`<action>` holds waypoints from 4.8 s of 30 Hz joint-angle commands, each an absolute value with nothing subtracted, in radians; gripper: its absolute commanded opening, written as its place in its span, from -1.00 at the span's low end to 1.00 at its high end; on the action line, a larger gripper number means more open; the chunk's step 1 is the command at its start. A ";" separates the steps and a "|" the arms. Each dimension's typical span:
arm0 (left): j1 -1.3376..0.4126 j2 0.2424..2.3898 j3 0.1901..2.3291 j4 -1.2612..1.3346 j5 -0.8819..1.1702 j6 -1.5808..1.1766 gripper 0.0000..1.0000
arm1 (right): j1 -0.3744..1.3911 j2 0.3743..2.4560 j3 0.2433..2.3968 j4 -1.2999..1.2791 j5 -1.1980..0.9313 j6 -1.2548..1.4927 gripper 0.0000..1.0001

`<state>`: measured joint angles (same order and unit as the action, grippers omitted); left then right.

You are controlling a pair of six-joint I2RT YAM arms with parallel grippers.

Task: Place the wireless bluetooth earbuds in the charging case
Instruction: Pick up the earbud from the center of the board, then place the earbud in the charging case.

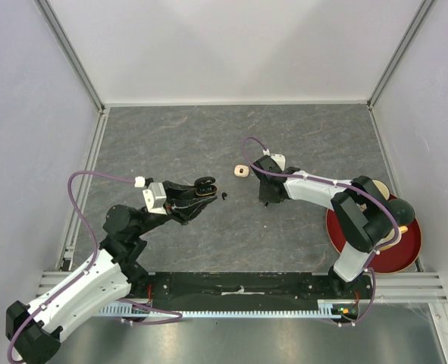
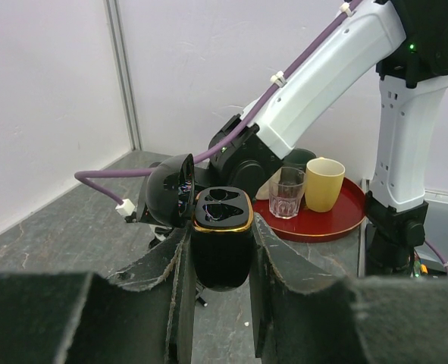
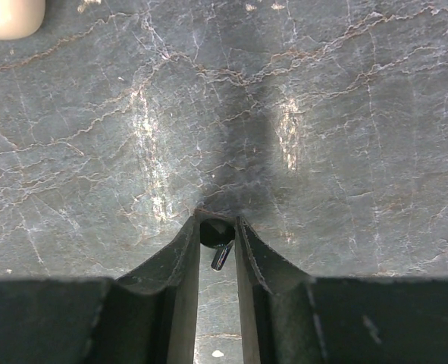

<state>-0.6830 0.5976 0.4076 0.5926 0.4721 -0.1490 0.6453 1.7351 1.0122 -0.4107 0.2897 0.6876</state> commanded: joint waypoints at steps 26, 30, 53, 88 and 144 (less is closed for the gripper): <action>-0.689 0.679 0.442 0.643 0.368 -0.179 -0.95 | 0.893 0.970 0.870 -0.003 0.560 0.443 -1.00; -0.689 0.703 0.448 0.650 0.357 -0.187 -0.95 | 0.925 0.887 0.853 0.105 0.549 0.387 -1.00; -0.692 0.755 0.485 0.658 0.422 -0.141 -0.95 | 1.213 0.997 0.876 0.440 0.422 0.201 -1.00; -0.693 0.695 0.465 0.712 0.439 -0.153 -0.95 | 1.261 1.094 0.834 0.532 0.515 0.117 -1.00; -0.693 0.703 0.454 0.767 0.364 -0.153 -0.95 | 1.315 1.083 0.896 0.327 0.494 0.138 0.35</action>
<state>-0.6933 0.7231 0.4438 0.6582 0.3973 -0.1669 1.2957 1.1057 0.8982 0.3790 0.5121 0.1135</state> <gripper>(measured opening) 0.348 0.596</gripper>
